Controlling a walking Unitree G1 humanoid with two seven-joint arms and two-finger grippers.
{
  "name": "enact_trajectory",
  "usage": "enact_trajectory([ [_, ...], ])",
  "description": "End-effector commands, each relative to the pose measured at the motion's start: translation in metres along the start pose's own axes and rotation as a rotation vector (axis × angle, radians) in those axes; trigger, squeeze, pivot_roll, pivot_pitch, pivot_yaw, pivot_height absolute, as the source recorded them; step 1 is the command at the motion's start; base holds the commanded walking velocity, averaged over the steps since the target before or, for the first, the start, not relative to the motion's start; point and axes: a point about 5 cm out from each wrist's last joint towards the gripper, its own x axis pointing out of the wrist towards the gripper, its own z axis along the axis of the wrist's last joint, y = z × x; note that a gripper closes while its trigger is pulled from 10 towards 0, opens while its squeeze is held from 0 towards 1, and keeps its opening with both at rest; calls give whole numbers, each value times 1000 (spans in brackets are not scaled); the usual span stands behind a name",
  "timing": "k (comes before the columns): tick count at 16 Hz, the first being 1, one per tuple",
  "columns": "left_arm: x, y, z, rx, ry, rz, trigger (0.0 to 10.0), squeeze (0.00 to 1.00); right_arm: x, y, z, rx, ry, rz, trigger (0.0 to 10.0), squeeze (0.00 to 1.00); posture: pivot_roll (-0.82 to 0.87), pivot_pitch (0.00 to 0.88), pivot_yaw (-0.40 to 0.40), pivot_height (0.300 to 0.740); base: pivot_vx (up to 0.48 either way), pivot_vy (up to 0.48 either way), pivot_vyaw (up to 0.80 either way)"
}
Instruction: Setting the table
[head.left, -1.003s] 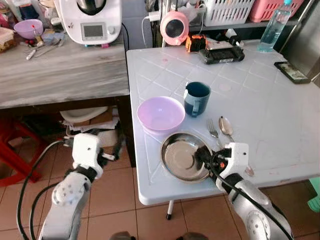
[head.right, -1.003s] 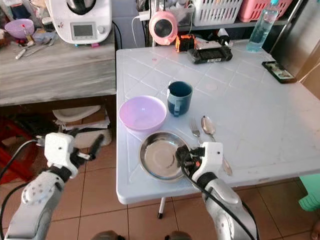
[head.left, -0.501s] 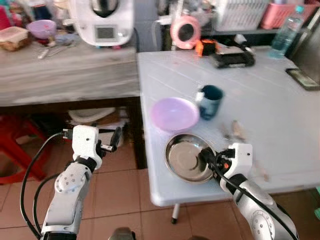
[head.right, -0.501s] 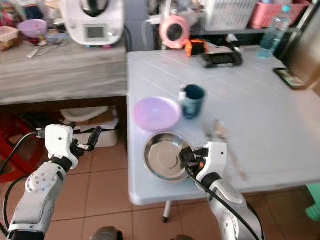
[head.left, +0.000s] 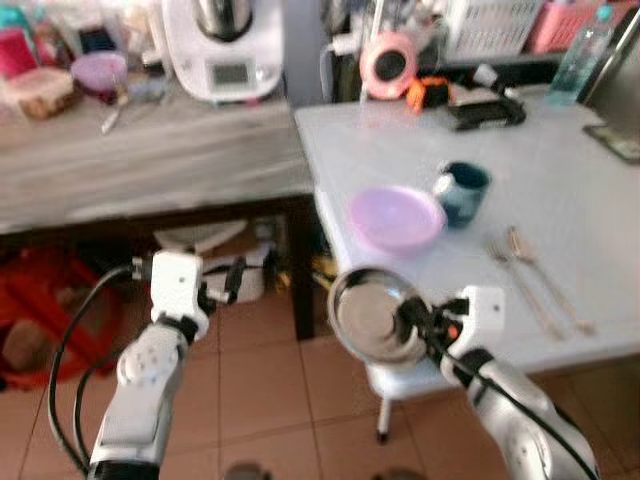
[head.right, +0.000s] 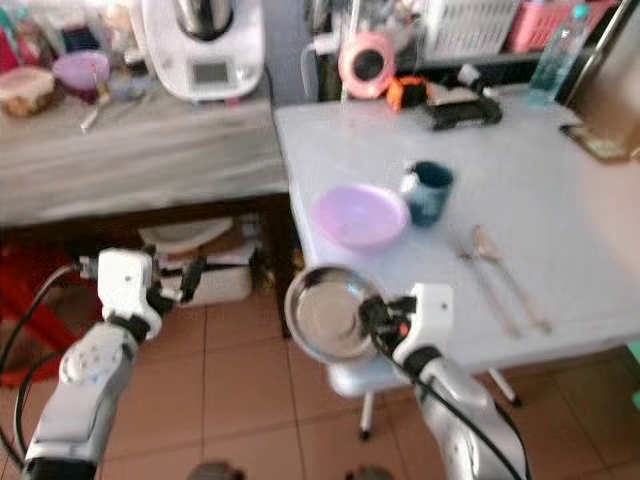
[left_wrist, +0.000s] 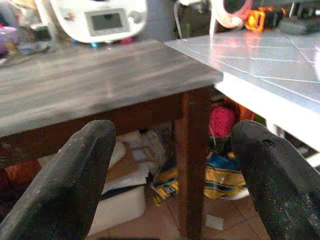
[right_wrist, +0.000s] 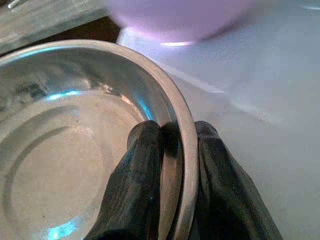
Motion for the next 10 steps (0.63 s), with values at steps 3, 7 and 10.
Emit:
enact_trajectory([
  [3, 2, 7, 1, 19, -13, 42, 10000, 0, 5, 5, -7, -11, 24, -9, 10000, 0, -46, 0, 13, 740, 0, 480, 0],
  [7, 7, 1, 3, -21, -29, 39, 10000, 0, 9, 4, 4, -48, -53, -45, 10000, 0, -51, 0, 13, 740, 0, 480, 0],
  [10, 11, -4, 4, -28, -42, 32, 10000, 0, 10, 3, 5, -58, -72, -64, 10000, 0, -54, 0, 13, 740, 0, 480, 0],
])
